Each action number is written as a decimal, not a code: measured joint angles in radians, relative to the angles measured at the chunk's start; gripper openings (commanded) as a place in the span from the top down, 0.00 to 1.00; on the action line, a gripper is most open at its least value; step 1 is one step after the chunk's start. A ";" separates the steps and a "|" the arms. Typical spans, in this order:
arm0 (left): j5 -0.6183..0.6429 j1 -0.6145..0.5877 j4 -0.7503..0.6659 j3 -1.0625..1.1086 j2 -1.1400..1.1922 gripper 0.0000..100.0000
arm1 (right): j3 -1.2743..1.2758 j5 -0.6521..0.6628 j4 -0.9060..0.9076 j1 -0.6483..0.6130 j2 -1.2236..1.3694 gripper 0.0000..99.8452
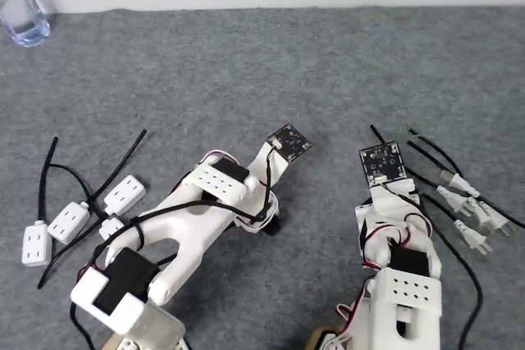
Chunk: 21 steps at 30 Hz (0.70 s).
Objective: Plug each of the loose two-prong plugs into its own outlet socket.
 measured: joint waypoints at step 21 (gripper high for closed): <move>-0.011 -0.029 0.190 0.037 -0.311 0.73 | 0.000 0.000 -0.003 0.000 0.000 0.81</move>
